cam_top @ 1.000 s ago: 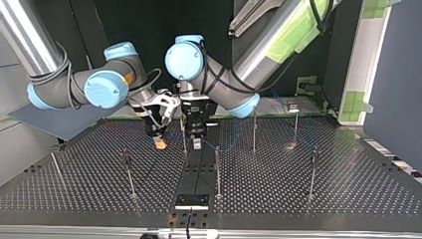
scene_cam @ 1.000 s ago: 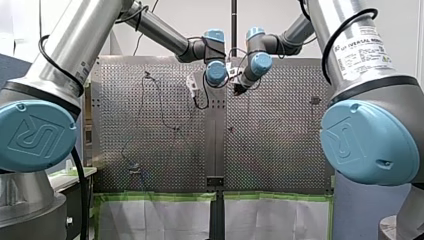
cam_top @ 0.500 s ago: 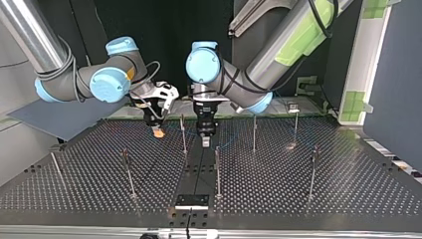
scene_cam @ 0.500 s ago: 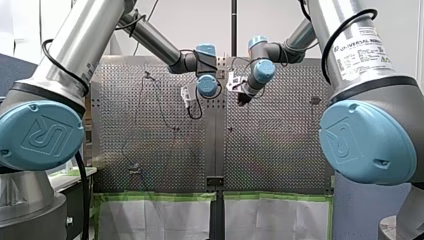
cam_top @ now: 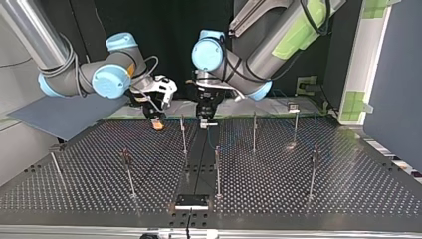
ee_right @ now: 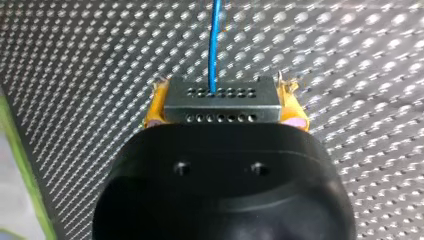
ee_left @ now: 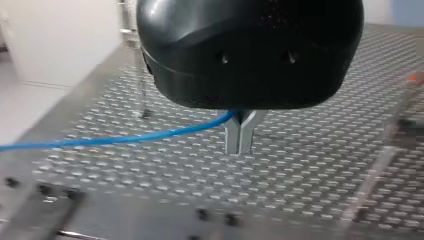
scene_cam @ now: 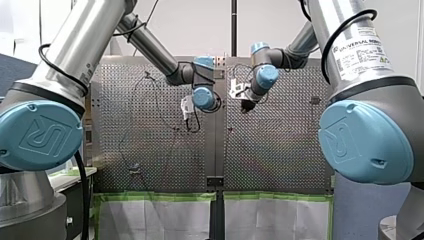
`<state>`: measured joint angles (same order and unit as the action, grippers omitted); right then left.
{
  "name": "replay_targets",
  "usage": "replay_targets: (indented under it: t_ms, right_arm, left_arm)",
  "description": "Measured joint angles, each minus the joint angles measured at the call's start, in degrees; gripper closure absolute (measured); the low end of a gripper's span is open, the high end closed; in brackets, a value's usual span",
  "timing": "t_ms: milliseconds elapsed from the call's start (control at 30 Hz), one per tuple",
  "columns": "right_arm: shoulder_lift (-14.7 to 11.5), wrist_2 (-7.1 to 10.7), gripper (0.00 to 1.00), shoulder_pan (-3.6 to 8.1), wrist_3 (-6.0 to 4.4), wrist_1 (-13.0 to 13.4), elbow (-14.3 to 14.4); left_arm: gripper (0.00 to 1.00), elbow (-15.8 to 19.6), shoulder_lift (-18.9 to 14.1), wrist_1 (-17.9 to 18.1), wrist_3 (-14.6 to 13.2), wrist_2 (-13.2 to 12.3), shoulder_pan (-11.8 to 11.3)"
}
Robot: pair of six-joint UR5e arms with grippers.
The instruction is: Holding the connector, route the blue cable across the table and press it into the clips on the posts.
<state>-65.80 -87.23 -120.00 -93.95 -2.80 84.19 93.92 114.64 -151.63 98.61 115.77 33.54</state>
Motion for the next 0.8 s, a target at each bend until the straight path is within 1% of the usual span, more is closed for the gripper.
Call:
replay_targets:
  t_ms: [100, 233, 400, 567, 667, 800]
  right_arm:
    - [-0.05, 0.34, 1.0, 0.33, 0.45, 0.62, 1.46]
    - [-0.04, 0.68, 1.0, 0.54, 0.99, 1.16, 2.65]
    - [-0.05, 1.02, 1.0, 0.64, 1.42, 1.31, 3.68]
    - [-0.09, 0.95, 1.0, 0.75, 1.85, 2.23, 5.79]
    - [-0.09, 1.01, 1.0, 0.82, 1.63, 3.6, 7.34]
    - [-0.05, 1.04, 1.0, 1.04, 1.24, 5.42, 9.09]
  left_arm:
    - [1.0, 1.56, 1.23, 0.27, -0.65, -0.15, 0.0]
    - [1.0, 3.69, 3.25, 1.66, -1.04, -0.46, 0.15]
    - [1.0, 6.28, 5.77, 2.6, -0.79, -1.36, 0.0]
    - [1.0, 8.69, 6.66, 3.71, -0.22, -2.23, -0.31]
    - [1.0, 9.72, 6.75, 4.38, -0.02, -2.8, -0.36]
    - [1.0, 9.22, 6.76, 4.72, 0.27, -3.22, -0.38]
